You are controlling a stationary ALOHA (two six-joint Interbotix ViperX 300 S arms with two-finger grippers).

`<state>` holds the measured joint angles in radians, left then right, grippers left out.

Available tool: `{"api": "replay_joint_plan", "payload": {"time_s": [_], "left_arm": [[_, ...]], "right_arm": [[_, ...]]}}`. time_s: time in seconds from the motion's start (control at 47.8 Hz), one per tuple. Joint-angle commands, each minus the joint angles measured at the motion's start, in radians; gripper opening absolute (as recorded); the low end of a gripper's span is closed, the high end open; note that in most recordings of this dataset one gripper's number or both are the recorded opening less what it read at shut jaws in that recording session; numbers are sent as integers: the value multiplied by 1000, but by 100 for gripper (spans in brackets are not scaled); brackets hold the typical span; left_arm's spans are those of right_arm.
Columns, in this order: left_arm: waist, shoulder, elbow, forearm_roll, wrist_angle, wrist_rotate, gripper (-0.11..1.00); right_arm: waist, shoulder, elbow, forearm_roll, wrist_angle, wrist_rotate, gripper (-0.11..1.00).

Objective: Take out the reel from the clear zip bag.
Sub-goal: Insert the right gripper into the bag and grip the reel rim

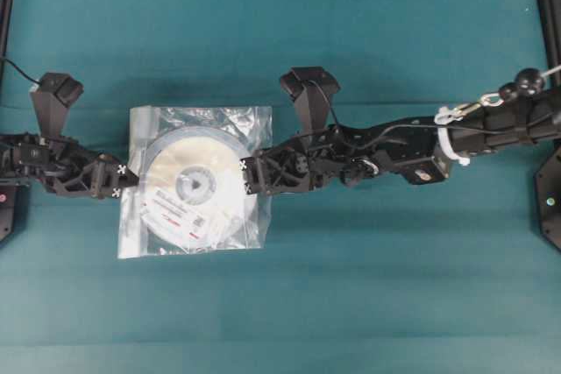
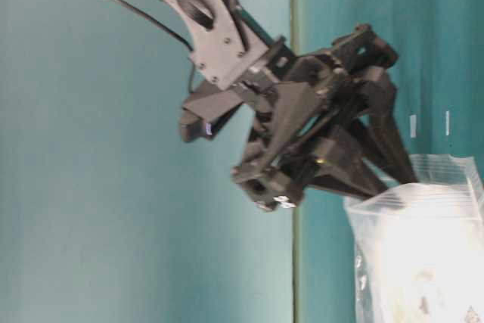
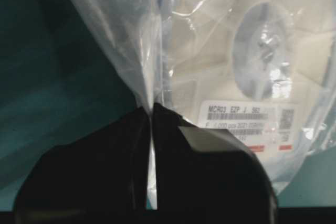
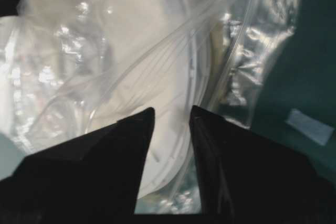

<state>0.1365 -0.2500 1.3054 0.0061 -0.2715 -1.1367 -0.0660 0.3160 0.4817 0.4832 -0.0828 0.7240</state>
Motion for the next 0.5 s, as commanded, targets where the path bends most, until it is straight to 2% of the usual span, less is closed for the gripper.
{"api": "replay_joint_plan", "payload": {"time_s": [0.0,0.105,0.272,0.482], "left_arm": [[-2,-3,-14,3,-9,2,2],[-2,-2,-14,5,-9,2,2],[-2,-2,-15,3,-9,2,2],[-2,-2,-14,3,-11,2,2]], "right_arm": [[14,-35,-8,-5,-35,-11,40],[15,-37,-8,-5,-38,-11,35],[15,-34,-8,-5,-32,-9,4],[15,-34,-8,-3,-18,-9,3]]}}
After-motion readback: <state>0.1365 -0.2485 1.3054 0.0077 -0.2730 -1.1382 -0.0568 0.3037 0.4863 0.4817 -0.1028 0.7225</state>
